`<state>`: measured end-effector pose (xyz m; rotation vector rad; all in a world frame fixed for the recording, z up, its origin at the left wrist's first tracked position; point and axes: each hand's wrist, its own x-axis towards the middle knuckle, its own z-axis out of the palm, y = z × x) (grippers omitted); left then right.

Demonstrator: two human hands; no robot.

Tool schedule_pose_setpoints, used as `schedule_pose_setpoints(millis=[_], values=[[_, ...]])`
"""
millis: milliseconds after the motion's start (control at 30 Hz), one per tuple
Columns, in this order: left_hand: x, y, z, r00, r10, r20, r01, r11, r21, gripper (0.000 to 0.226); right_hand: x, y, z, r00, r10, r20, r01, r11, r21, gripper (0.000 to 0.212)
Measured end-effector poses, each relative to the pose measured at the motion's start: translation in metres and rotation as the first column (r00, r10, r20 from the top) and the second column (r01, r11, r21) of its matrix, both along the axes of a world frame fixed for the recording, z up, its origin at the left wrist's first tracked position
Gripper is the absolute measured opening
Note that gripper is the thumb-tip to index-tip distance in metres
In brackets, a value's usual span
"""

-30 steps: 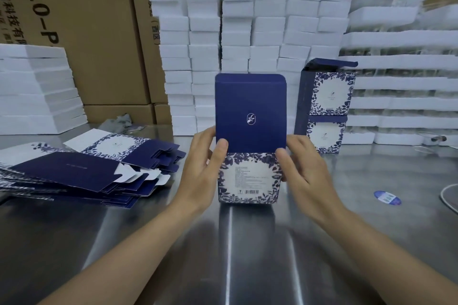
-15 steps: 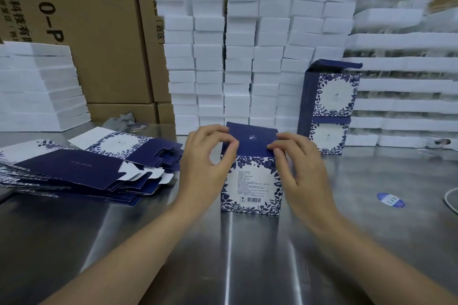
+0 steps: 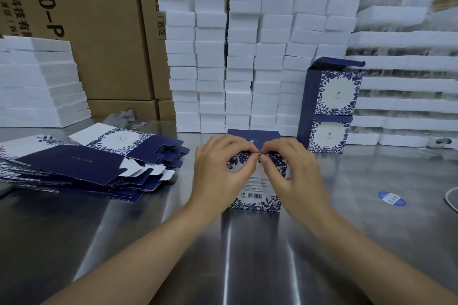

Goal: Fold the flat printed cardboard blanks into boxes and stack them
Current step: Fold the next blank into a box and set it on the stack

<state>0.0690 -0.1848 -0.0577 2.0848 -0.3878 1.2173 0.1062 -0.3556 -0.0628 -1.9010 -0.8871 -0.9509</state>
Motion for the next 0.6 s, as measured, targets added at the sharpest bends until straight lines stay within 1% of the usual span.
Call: schedule_pose_setpoints(millis=[100, 200, 300, 400, 533, 600], values=[[0.002, 0.006, 0.003, 0.998, -0.046, -0.035, 0.046, 0.999, 0.001, 0.005, 0.001, -0.002, 0.003, 1.000, 0.003, -0.014, -0.003, 1.000, -0.022, 0.010], [0.004, 0.019, 0.007, 0.990, -0.125, -0.067, 0.124, 0.992, -0.016, 0.009, 0.006, -0.010, 0.007, 0.998, 0.058, -0.029, -0.059, 0.997, -0.058, 0.008], [0.005, 0.022, 0.006, 0.988, -0.144, -0.062, 0.142, 0.990, -0.023, 0.008, 0.007, -0.014, 0.006, 0.992, 0.109, -0.065, -0.111, 0.993, -0.035, 0.008], [0.006, 0.021, 0.006, 0.987, -0.143, -0.067, 0.143, 0.990, -0.012, 0.007, 0.006, -0.009, 0.005, 0.993, 0.096, -0.069, -0.097, 0.995, -0.007, 0.008], [0.006, 0.033, 0.013, 0.955, -0.240, -0.175, 0.221, 0.967, -0.123, 0.012, 0.011, -0.016, 0.010, 0.979, 0.145, -0.140, -0.145, 0.989, 0.011, 0.008], [0.006, 0.037, 0.014, 0.941, -0.273, -0.200, 0.240, 0.955, -0.174, 0.014, 0.013, -0.021, 0.011, 0.969, 0.165, -0.184, -0.160, 0.986, 0.042, 0.008]])
